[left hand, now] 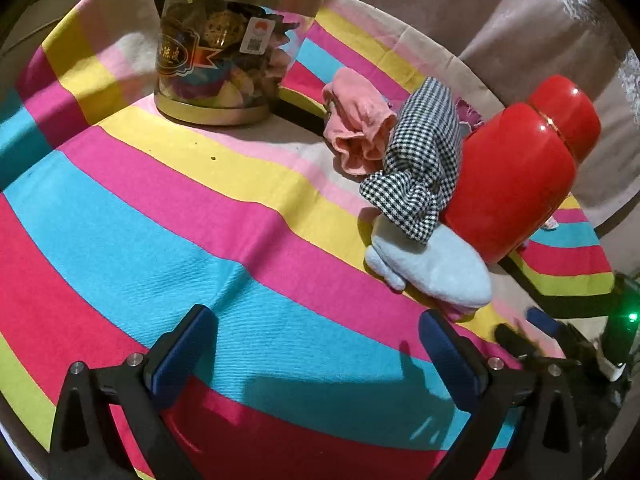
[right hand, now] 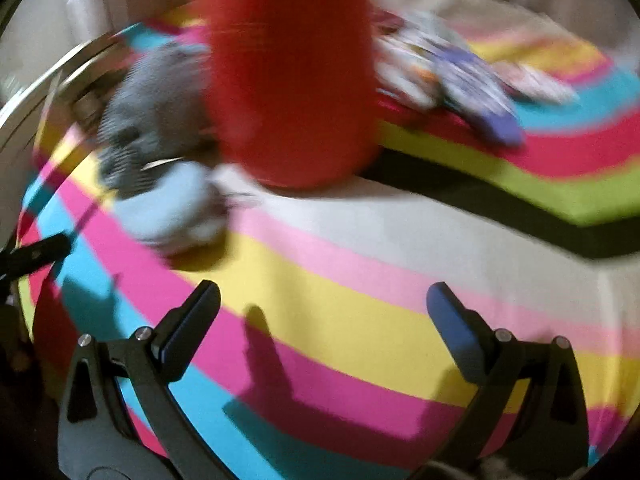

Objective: Organize soft objects
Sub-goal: 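Grasp the light blue fuzzy sock with the right tool while the left tool grasps the houndstooth bag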

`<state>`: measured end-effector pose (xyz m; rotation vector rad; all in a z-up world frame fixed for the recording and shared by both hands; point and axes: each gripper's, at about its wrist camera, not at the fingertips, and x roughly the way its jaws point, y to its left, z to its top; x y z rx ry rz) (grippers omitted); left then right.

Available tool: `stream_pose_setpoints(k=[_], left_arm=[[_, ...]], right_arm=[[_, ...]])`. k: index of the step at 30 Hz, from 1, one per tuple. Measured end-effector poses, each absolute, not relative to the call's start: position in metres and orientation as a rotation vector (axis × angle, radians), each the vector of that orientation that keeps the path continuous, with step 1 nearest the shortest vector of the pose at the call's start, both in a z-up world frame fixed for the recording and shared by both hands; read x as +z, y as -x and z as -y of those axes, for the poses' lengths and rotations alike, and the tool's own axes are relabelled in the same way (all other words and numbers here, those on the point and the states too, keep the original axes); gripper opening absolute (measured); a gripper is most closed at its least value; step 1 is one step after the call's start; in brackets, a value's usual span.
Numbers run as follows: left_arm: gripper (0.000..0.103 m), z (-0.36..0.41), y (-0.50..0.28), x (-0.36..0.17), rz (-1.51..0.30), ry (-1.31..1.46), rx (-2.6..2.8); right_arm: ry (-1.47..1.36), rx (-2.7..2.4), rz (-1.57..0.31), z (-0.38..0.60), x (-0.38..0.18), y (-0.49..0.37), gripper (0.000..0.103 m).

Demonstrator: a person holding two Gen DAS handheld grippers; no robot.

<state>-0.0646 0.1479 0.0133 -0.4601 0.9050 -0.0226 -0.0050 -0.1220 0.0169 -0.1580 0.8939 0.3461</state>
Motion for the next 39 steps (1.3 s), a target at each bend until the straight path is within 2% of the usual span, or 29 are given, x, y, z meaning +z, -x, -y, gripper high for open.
stream_pose_setpoints(k=[7, 12, 14, 15, 16, 18, 28, 34, 38, 39], left_arm=[[0.103, -0.172, 0.076, 0.012, -0.871, 0.637, -0.11], [0.103, -0.159, 0.073, 0.016, -0.879, 0.564, -0.1], [0.103, -0.153, 0.071, 0.017, -0.884, 0.52, -0.085], [0.103, -0.149, 0.071, 0.017, -0.888, 0.5, -0.077], [0.103, -0.146, 0.071, 0.017, -0.891, 0.484, -0.07], [0.103, -0.144, 0.071, 0.017, -0.892, 0.471, -0.065], [0.103, -0.119, 0.065, 0.02, -0.948, 0.394, 0.049], [0.103, -0.069, 0.024, 0.038, -0.896, 0.248, 0.009], [0.102, -0.063, -0.017, 0.037, -0.881, 0.215, 0.044], [0.084, -0.064, -0.021, 0.036, -0.88, 0.215, 0.042]], right_arm=[[0.389, 0.528, -0.901, 0.032, 0.006, -0.02, 0.103], [0.355, 0.548, -0.915, 0.019, -0.002, -0.04, 0.102], [0.278, 0.564, -0.9, 0.036, 0.0, -0.037, 0.083], [0.272, 0.542, -0.892, 0.043, 0.002, -0.033, 0.055], [0.275, 0.512, -0.894, 0.05, 0.003, -0.029, 0.046], [0.252, 0.47, -0.882, 0.074, 0.007, -0.01, 0.044], [0.028, 0.075, -0.914, 0.234, 0.001, 0.026, 0.046], [0.06, 0.076, -0.879, 0.226, -0.003, 0.037, 0.055], [0.022, 0.1, -0.881, 0.238, -0.005, 0.035, 0.062], [0.024, 0.104, -0.882, 0.237, -0.002, 0.036, 0.065]])
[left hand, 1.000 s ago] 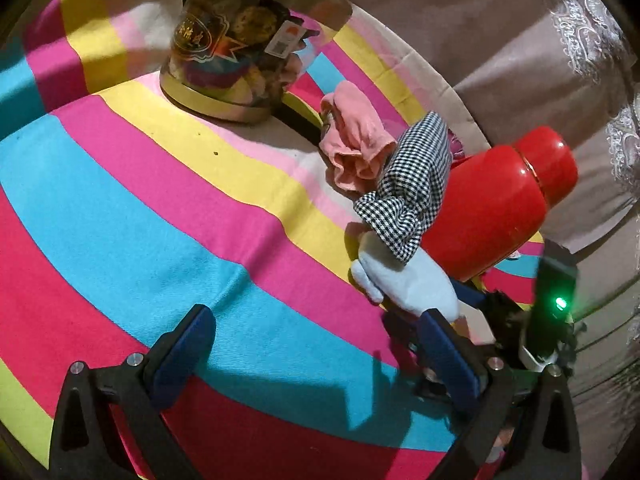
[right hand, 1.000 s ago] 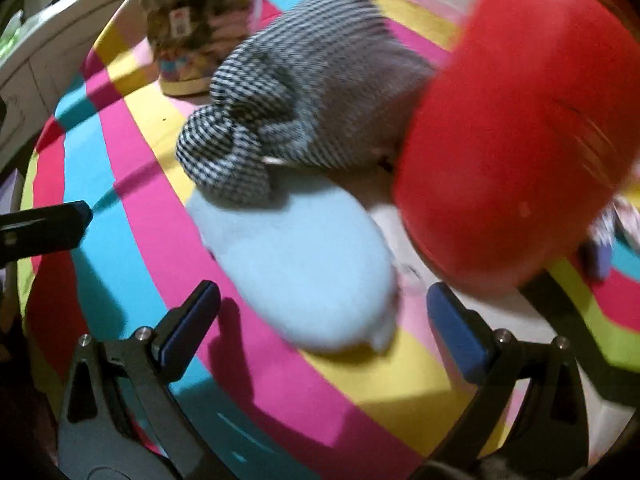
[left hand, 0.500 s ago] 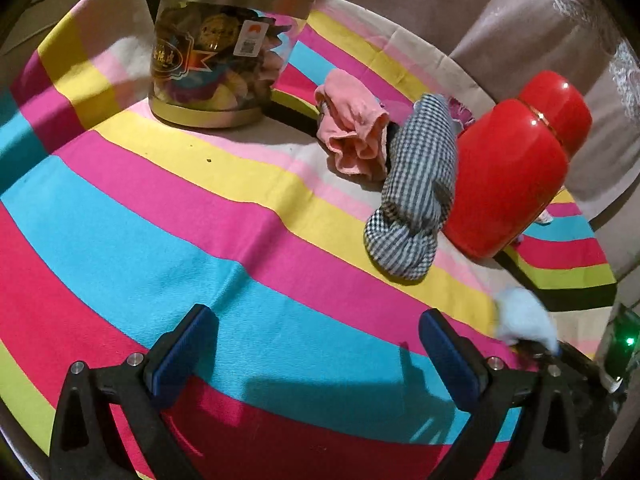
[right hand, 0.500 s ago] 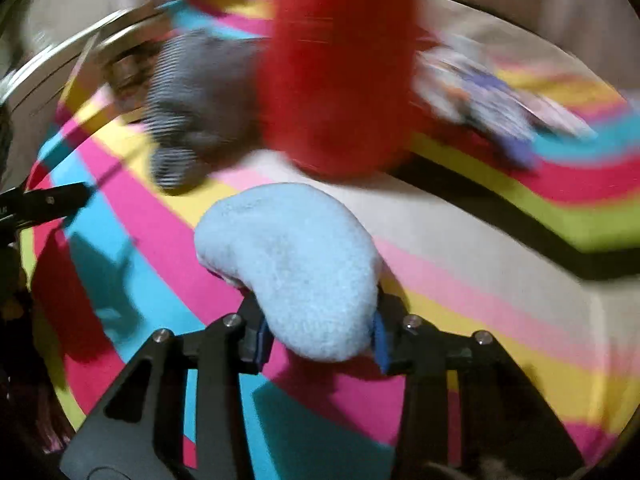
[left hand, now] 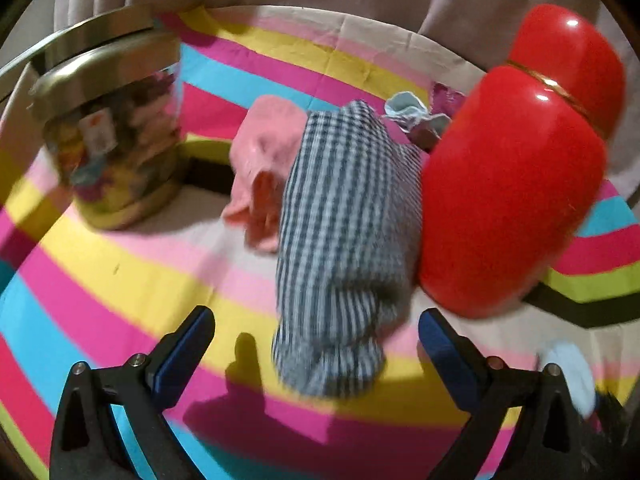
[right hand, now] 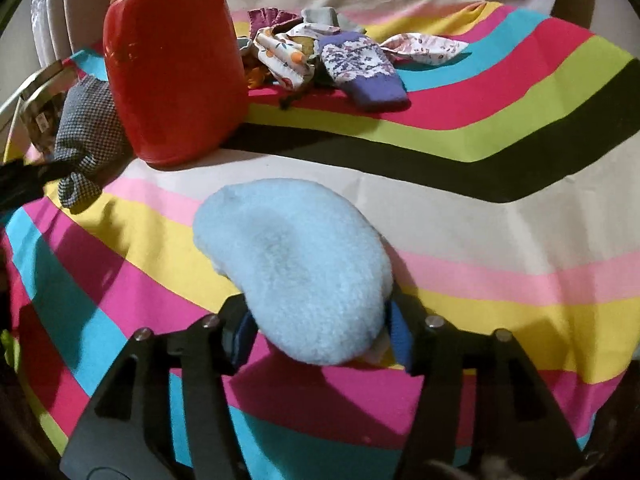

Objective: Organize soft objects
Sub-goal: 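Grasp the light blue fuzzy sock with the right tool while the left tool grasps the houndstooth bag, then carry both held items over the white box and open both tools to drop them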

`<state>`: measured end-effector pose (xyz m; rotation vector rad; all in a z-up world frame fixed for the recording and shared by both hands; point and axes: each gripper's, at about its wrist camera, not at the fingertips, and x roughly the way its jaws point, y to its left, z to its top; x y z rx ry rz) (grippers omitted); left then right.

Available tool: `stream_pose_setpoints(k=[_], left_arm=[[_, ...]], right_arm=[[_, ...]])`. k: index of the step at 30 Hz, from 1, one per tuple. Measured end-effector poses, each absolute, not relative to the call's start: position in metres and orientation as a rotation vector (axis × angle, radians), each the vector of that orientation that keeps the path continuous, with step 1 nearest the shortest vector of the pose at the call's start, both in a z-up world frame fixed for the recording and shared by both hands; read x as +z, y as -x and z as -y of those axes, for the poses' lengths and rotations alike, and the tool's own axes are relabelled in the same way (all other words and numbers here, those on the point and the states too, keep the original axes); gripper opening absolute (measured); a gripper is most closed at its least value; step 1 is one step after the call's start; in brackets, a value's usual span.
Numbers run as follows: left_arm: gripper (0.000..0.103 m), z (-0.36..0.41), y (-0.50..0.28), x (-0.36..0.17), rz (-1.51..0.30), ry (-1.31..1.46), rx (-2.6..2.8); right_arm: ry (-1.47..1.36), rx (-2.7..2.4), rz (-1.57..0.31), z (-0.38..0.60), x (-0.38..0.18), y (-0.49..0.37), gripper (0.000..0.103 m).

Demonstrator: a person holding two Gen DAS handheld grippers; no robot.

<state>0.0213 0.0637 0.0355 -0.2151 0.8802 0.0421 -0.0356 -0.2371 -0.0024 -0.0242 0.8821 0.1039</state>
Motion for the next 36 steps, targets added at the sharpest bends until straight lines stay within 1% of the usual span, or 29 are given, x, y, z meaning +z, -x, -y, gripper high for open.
stream_pose_setpoints(k=[1, 2, 3, 4, 5, 7, 10, 12, 15, 17, 19, 20, 21, 22, 23, 26, 28, 36], left_arm=[[0.027, -0.066, -0.024, 0.032, -0.883, 0.242, 0.005], [0.015, -0.068, -0.023, 0.031, -0.89, 0.276, -0.033], [0.016, -0.068, -0.013, 0.032, -0.866, 0.31, -0.081], [0.016, -0.063, 0.003, 0.036, -0.822, 0.28, -0.096], [0.016, -0.057, 0.014, 0.038, -0.8, 0.25, -0.096], [0.016, -0.05, 0.042, 0.034, -0.77, 0.228, -0.101], [0.017, -0.048, 0.063, 0.02, -0.776, 0.266, -0.137], [0.02, -0.053, 0.064, 0.025, -0.752, 0.275, -0.138], [0.024, -0.057, 0.056, 0.026, -0.777, 0.29, -0.129], [0.03, -0.058, 0.05, 0.029, -0.773, 0.287, -0.114], [0.047, -0.055, 0.043, 0.032, -0.767, 0.257, -0.103], [0.051, -0.053, 0.039, 0.032, -0.764, 0.243, -0.099], [0.058, -0.051, 0.036, 0.034, -0.755, 0.223, -0.092], [0.062, -0.05, 0.032, 0.035, -0.747, 0.209, -0.084], [0.063, -0.052, 0.026, 0.033, -0.748, 0.202, -0.078], [0.062, -0.05, 0.013, 0.018, -0.775, 0.223, -0.091], [0.039, -0.05, 0.013, 0.013, -0.789, 0.235, -0.102], [0.039, -0.053, 0.007, 0.01, -0.81, 0.289, -0.147]], right_arm=[[0.033, 0.104, -0.885, 0.234, -0.003, 0.032, 0.068], [0.046, 0.103, -0.887, 0.23, -0.004, 0.032, 0.069], [0.049, 0.104, -0.889, 0.229, -0.005, 0.031, 0.073], [0.044, 0.113, -0.893, 0.228, -0.006, 0.031, 0.077], [0.041, 0.123, -0.896, 0.228, -0.007, 0.03, 0.08], [0.045, 0.145, -0.903, 0.225, -0.008, 0.029, 0.089], [0.069, 0.156, -0.912, 0.221, -0.01, 0.028, 0.094], [0.067, 0.158, -0.909, 0.22, -0.01, 0.03, 0.095], [0.06, 0.162, -0.911, 0.221, -0.01, 0.03, 0.096], [0.069, 0.168, -0.918, 0.22, -0.011, 0.029, 0.098], [0.074, 0.171, -0.922, 0.218, -0.011, 0.029, 0.099], [0.074, 0.175, -0.924, 0.218, -0.011, 0.029, 0.1], [0.075, 0.18, -0.927, 0.218, -0.011, 0.028, 0.101], [0.076, 0.184, -0.931, 0.217, -0.012, 0.027, 0.103], [0.08, 0.187, -0.934, 0.216, -0.012, 0.027, 0.103], [0.073, 0.188, -0.933, 0.218, -0.012, 0.027, 0.103], [0.056, 0.195, -0.929, 0.22, -0.011, 0.027, 0.103], [0.005, 0.214, -0.919, 0.226, -0.009, 0.026, 0.103]])
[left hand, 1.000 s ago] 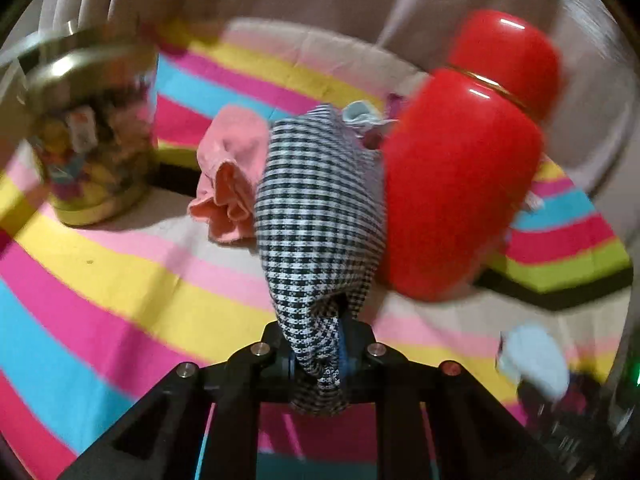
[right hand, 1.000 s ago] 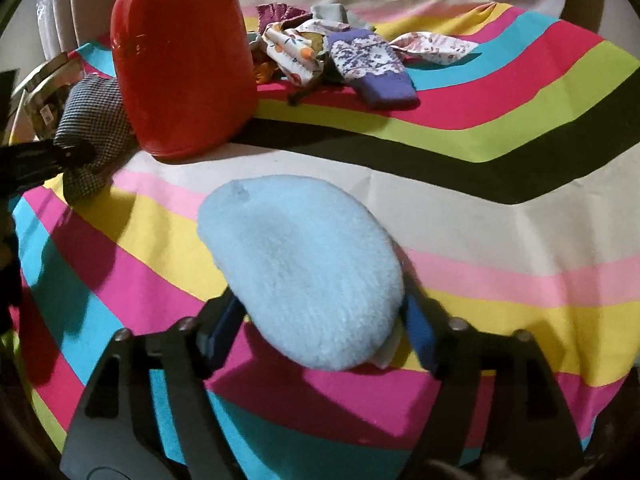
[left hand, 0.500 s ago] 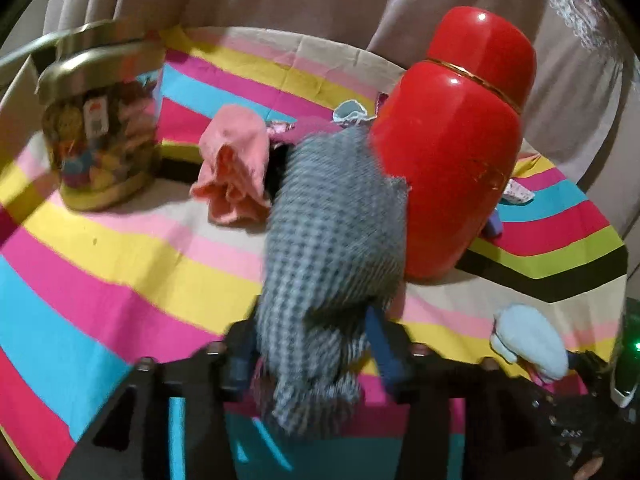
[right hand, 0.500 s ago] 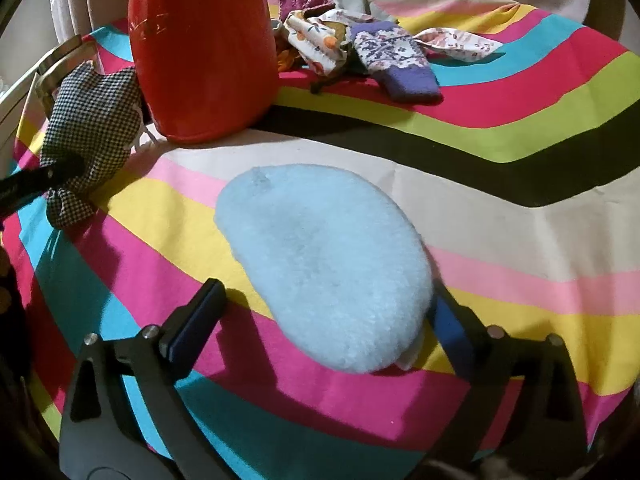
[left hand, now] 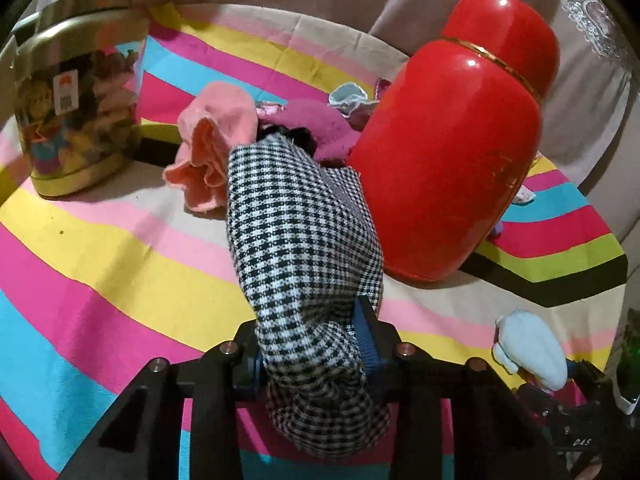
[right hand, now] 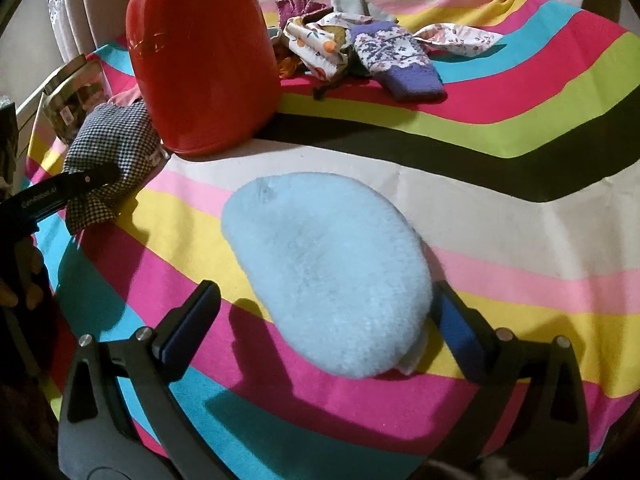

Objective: Organize soft objects
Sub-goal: 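Carry both held items over the white box and open both tools to drop them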

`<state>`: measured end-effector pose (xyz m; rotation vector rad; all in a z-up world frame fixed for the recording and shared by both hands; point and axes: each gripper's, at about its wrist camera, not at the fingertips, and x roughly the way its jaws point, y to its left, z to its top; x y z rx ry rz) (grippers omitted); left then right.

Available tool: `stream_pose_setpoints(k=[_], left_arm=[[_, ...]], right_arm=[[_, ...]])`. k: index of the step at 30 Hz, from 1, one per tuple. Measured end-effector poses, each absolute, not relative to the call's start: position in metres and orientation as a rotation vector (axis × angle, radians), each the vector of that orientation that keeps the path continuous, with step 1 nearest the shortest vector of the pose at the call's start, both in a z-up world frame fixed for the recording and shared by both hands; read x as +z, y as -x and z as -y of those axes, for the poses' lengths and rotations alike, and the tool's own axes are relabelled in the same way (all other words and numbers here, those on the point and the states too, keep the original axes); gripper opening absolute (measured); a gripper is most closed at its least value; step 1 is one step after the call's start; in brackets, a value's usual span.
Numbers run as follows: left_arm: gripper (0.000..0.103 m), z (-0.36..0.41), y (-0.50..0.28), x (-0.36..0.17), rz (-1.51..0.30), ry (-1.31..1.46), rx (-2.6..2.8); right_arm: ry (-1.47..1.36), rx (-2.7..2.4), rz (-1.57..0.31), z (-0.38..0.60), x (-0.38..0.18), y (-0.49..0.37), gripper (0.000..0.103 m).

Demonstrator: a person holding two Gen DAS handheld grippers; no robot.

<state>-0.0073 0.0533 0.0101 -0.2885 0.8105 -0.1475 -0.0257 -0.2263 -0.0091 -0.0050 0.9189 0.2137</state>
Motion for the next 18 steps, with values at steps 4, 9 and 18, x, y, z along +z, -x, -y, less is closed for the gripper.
stream_pose_setpoints(k=[4, 9, 18], left_arm=[[0.039, -0.052, 0.001, 0.008, -0.83, 0.296, -0.16], [0.039, -0.051, -0.002, 0.007, -0.829, 0.306, -0.163], [0.039, -0.052, 0.0, 0.006, -0.825, 0.313, -0.162]], right_arm=[[0.073, 0.18, -0.957, 0.22, -0.011, 0.012, 0.103], [0.098, 0.199, -0.994, 0.217, -0.011, -0.009, 0.103], [0.014, 0.201, -0.872, 0.225, 0.0, 0.053, 0.044]])
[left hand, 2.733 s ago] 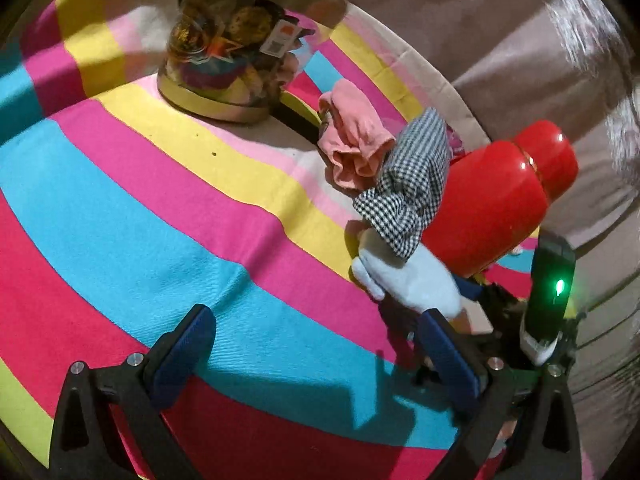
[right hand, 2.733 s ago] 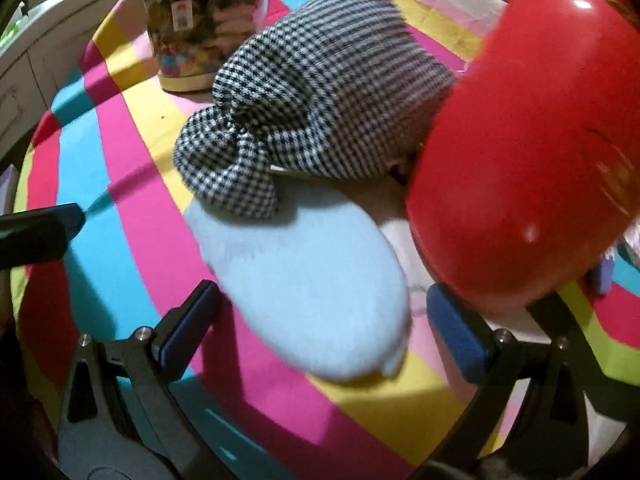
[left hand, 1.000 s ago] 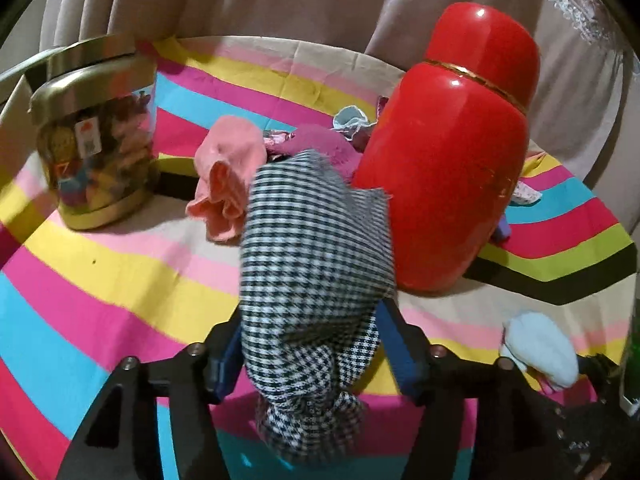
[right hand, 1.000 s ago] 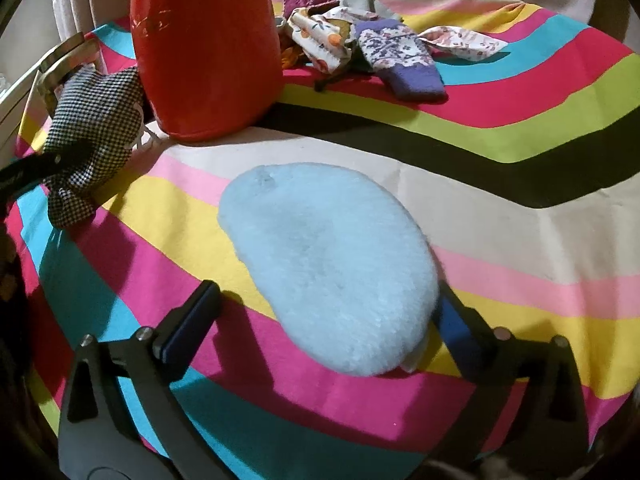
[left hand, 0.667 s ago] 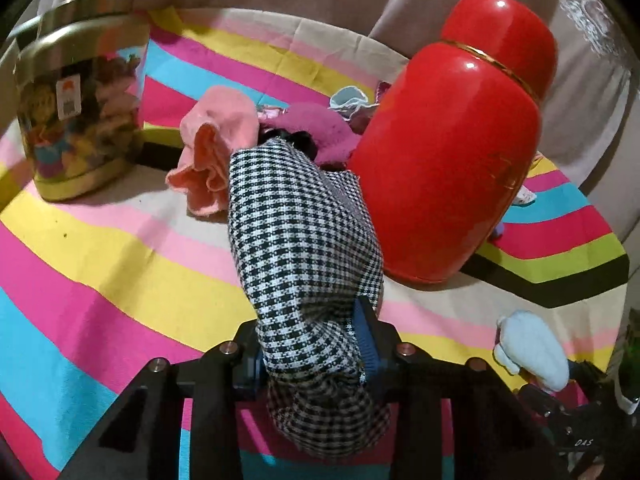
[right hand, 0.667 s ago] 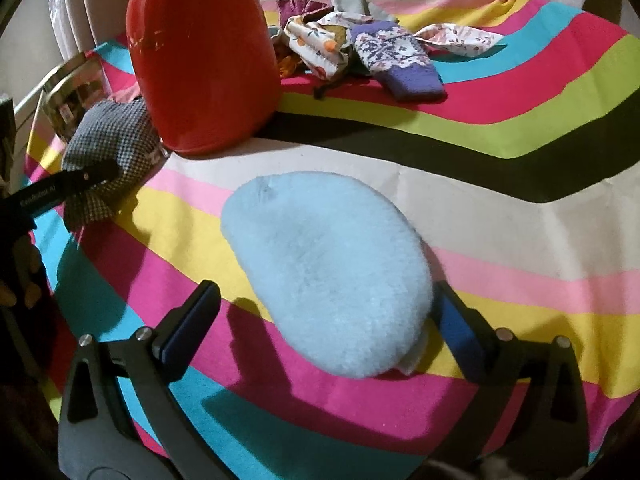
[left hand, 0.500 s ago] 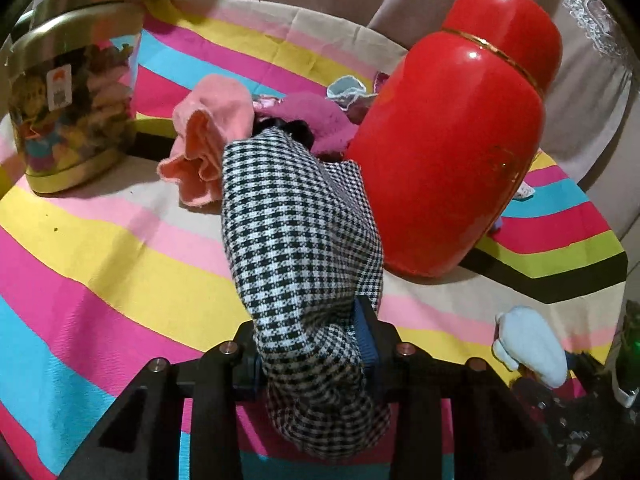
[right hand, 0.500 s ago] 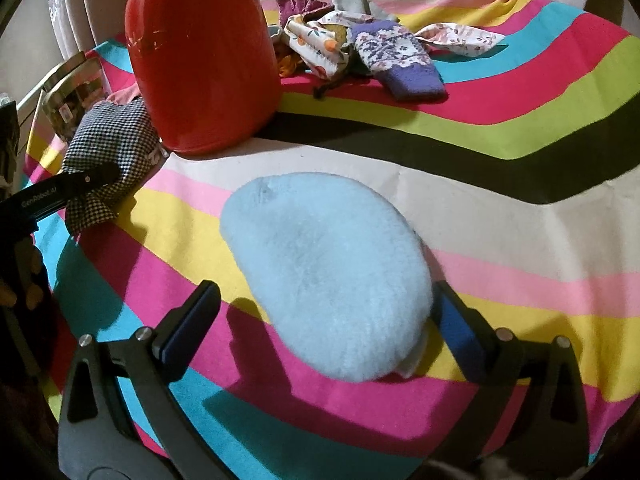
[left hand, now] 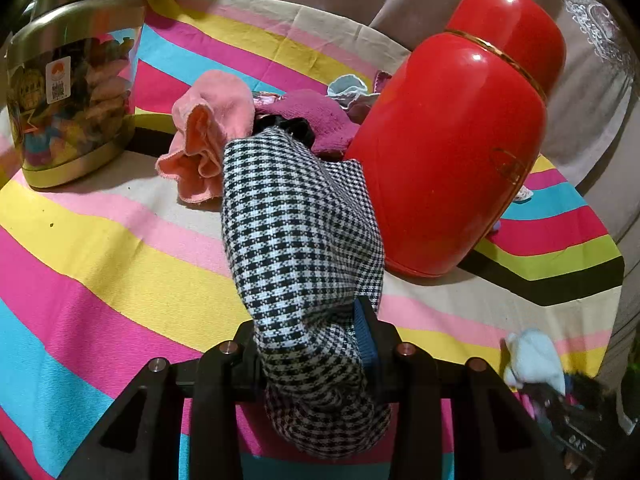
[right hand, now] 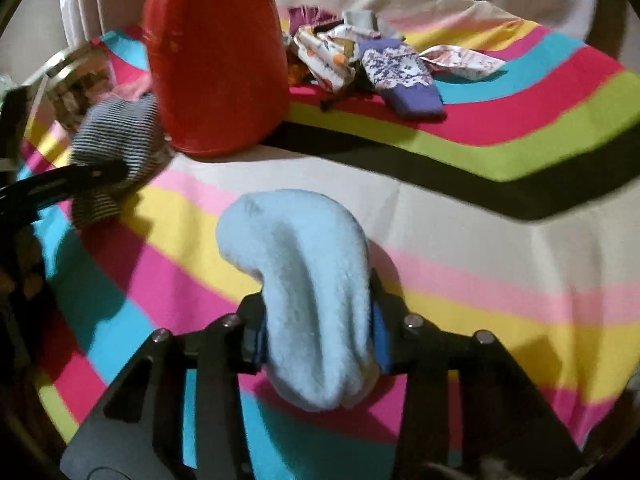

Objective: Organize soft objects
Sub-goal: 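Carry both held items over the white box and open both tools to drop them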

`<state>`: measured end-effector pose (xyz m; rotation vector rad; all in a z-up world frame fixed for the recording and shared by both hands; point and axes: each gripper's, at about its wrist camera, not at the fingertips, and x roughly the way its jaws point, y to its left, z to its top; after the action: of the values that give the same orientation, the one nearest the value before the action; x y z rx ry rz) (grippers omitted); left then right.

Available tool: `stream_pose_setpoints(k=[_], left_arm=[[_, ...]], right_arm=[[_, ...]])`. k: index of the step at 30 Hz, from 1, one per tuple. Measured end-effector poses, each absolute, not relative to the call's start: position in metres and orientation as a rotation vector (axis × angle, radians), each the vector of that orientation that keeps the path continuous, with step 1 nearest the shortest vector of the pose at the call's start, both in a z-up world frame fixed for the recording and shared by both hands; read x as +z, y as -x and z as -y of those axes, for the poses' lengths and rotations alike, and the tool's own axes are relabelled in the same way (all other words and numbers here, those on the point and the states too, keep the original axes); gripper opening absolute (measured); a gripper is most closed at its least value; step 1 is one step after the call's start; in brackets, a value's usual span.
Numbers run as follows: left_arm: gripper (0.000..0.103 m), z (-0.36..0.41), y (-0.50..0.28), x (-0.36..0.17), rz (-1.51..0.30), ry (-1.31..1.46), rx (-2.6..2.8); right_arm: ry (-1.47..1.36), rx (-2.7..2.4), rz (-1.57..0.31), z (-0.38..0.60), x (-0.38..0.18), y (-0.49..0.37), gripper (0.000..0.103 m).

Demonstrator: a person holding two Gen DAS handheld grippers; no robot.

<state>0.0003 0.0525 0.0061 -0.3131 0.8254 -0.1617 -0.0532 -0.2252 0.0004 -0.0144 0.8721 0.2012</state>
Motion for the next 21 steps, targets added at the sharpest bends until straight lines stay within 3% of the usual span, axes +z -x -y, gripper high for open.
stream_pose_setpoints(k=[11, 15, 21], left_arm=[[0.039, -0.052, 0.0, 0.007, -0.826, 0.305, -0.16], [0.027, -0.053, 0.014, 0.013, -0.809, 0.314, -0.123], [0.026, -0.047, 0.081, 0.029, -0.832, 0.388, -0.22]], right_arm=[[-0.071, 0.2, -0.863, 0.226, 0.002, 0.055, 0.044], [-0.067, 0.198, -0.863, 0.225, 0.002, 0.056, 0.044], [-0.048, 0.188, -0.864, 0.224, 0.002, 0.056, 0.045]])
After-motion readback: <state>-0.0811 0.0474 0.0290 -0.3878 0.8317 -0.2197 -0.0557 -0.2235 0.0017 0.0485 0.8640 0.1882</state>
